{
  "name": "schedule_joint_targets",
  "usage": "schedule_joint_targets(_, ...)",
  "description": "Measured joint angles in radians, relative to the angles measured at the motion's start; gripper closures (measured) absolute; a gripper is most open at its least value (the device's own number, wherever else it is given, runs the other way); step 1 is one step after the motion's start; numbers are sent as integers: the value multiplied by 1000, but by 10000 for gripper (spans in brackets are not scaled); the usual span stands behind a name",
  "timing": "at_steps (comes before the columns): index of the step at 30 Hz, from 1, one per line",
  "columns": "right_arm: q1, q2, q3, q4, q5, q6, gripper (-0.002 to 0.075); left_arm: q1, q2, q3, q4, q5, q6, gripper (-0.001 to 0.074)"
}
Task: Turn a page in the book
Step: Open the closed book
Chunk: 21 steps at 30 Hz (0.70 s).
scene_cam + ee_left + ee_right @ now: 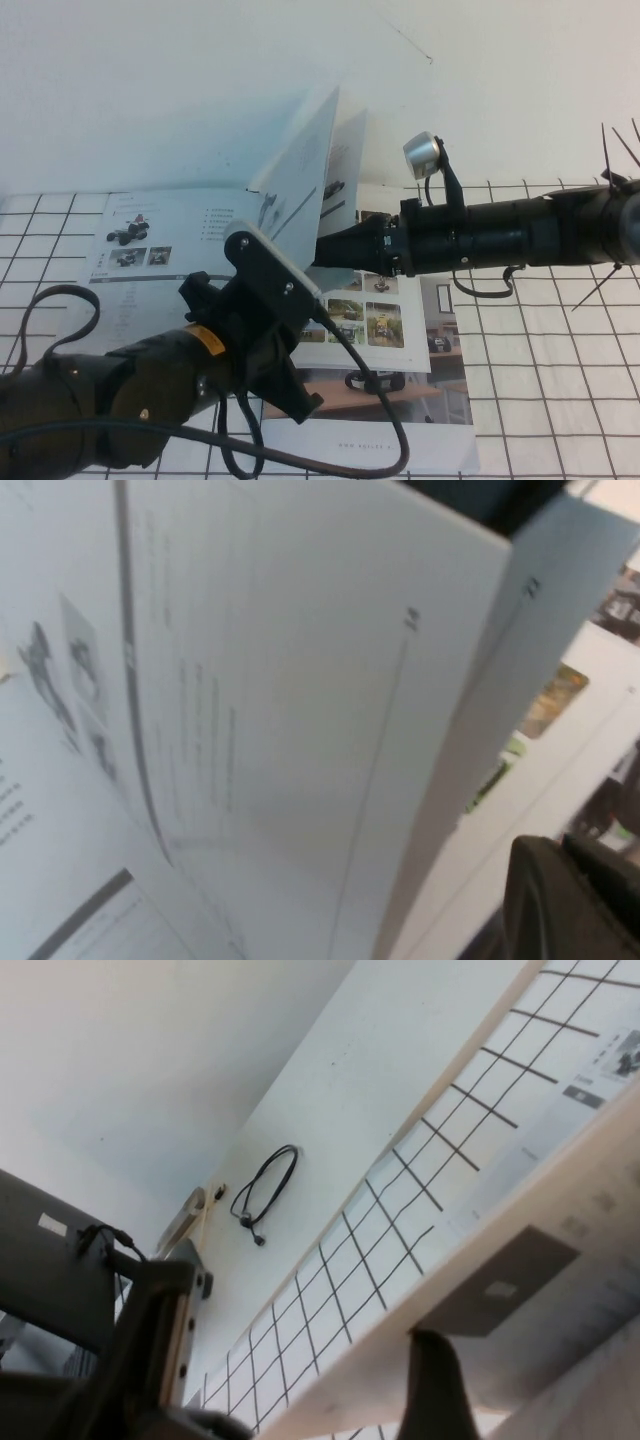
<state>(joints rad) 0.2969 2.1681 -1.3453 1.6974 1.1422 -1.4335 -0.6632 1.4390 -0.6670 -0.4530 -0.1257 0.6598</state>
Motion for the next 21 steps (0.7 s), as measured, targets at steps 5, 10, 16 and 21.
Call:
schedule_joint_targets(5,16,0,-23,-2,5,2,291,0,39,0,-9,-93,0,738)
schedule_joint_targets(10,36,0,-94,-2,8,24,291,0,107,0,-32,-105,-18,738)
schedule_joint_targets(16,63,0,-170,-3,17,49,291,0,142,0,-48,-158,-40,738)
schedule_joint_targets(21,85,0,-203,-9,21,80,291,0,142,0,-78,-227,-47,738)
